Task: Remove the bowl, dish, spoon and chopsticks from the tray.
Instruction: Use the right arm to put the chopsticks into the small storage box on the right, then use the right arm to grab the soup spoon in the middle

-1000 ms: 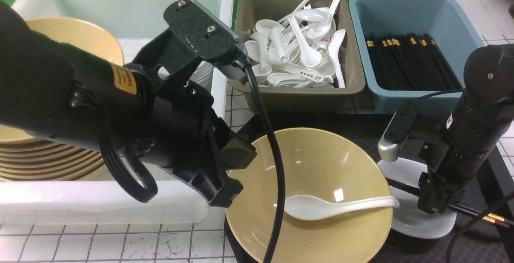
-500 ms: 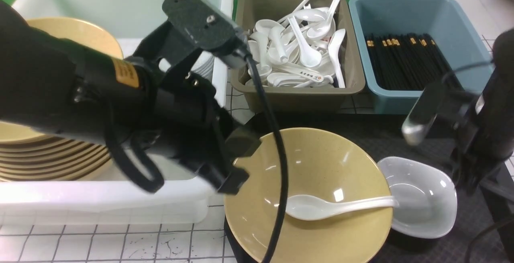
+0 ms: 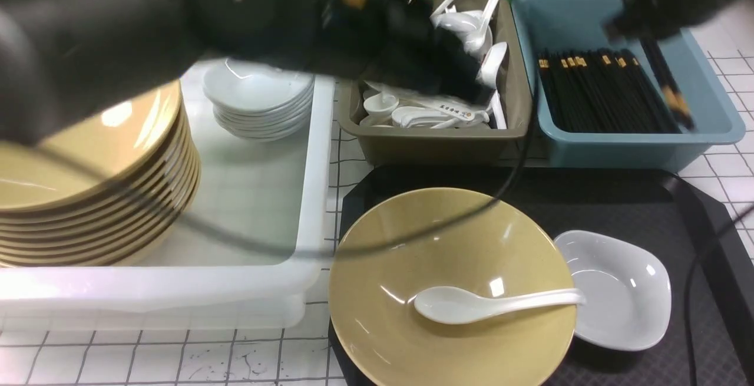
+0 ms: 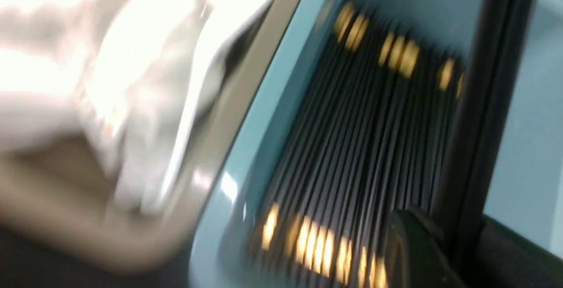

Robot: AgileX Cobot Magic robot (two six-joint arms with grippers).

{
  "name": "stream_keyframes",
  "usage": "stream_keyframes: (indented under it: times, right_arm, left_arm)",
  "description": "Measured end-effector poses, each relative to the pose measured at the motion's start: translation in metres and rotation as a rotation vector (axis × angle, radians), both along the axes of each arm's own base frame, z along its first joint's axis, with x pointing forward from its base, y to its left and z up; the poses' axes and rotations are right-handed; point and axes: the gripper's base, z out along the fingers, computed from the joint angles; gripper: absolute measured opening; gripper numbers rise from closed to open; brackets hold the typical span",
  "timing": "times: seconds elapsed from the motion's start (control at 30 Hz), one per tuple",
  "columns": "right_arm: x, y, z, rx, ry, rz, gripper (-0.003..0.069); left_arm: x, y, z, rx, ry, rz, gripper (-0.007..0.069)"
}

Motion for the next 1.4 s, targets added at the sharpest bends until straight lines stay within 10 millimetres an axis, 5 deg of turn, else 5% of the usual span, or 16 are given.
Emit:
stream_keyframes:
  times: [0.13,0.37,0.5,0.6,0.73,0.8,1.03,1.27,1.33,1.4]
  right_arm:
    - [0.034,-0.009,-0.018,0.113,-0.071,-0.114,0.0161]
    - [0.086,-0.025,-0.090,0.158,0.011,-0.220,0.0161]
    - [0.089,-0.027,-0.107,0.118,0.123,-0.226,0.0192]
    - [0.082,-0.025,-0.097,0.079,0.214,-0.198,0.0286]
    - [0.059,-0.015,-0.063,0.000,0.320,-0.055,0.0400]
    - [0.036,-0.002,-0.037,-0.001,0.380,0.046,0.0435]
    - [-0.033,0.059,0.014,0.005,0.342,0.329,0.0437]
    - [-0.095,0.112,0.008,-0.086,0.382,0.626,0.0436]
    - [-0.125,0.137,-0.019,-0.172,0.460,0.804,0.0436]
    - [-0.132,0.144,-0.026,-0.201,0.480,0.860,0.0436]
  left_arm:
    - [0.011,-0.008,0.009,-0.011,-0.058,-0.005,-0.0006]
    - [0.007,-0.006,0.008,0.066,-0.047,-0.054,-0.0006]
    - [-0.003,0.000,0.013,0.098,-0.011,-0.079,-0.0006]
    - [-0.017,0.016,0.029,0.116,0.015,-0.081,-0.0006]
    - [-0.036,0.054,0.044,0.134,0.046,-0.041,-0.0006]
    - [-0.054,0.087,0.042,0.148,0.077,0.015,-0.0006]
    - [-0.115,0.136,0.011,0.181,0.119,0.067,-0.0006]
    - [-0.159,0.153,-0.010,0.169,0.127,0.047,-0.0006]
    - [-0.177,0.160,-0.019,0.157,0.110,0.038,-0.0006]
    - [-0.183,0.162,-0.020,0.154,0.094,0.033,-0.0006]
